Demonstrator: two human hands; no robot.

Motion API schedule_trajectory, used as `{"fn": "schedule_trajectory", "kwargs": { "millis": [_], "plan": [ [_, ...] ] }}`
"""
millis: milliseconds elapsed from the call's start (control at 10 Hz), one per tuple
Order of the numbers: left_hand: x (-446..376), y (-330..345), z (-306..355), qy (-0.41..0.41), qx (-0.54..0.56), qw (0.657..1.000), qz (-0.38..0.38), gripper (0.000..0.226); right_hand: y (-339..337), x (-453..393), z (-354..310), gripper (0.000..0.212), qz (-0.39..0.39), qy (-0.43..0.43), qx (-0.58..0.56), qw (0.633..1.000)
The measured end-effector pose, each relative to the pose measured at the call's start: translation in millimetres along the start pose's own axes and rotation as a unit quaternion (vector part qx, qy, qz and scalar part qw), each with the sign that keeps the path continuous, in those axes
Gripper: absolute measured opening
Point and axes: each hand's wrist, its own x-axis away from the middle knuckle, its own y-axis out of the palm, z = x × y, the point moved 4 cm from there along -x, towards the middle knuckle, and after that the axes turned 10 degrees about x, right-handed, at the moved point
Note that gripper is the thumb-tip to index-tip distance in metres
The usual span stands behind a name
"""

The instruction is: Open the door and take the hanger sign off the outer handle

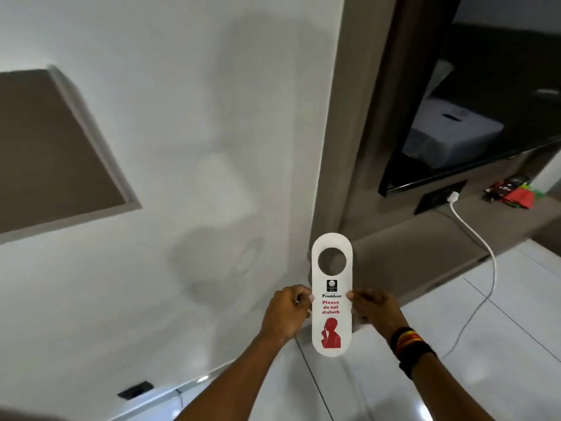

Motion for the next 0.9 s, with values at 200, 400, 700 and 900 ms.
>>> {"fn": "schedule_trajectory", "kwargs": {
  "millis": [200,400,700,900],
  "plan": [
    [-63,83,-14,-0.073,0.078,0.993,-0.047,0.021,-47,-60,57,0.003,0.046,0.062,0.008,0.997],
    [-115,120,-17,-0.121,0.101,0.985,-0.069,0.029,-52,-133,80,0.007,0.063,0.163,-0.019,0.984],
    [-157,139,-26,-0.069,-0.05,0.995,-0.046,0.033,-55,-183,93,0.011,0.134,0.156,0.08,0.975],
    [-143,130,-21,0.061,-0.218,0.974,-0.003,0.059,-40,-147,53,0.025,0.221,-0.001,0.26,0.94]
  ]
}}
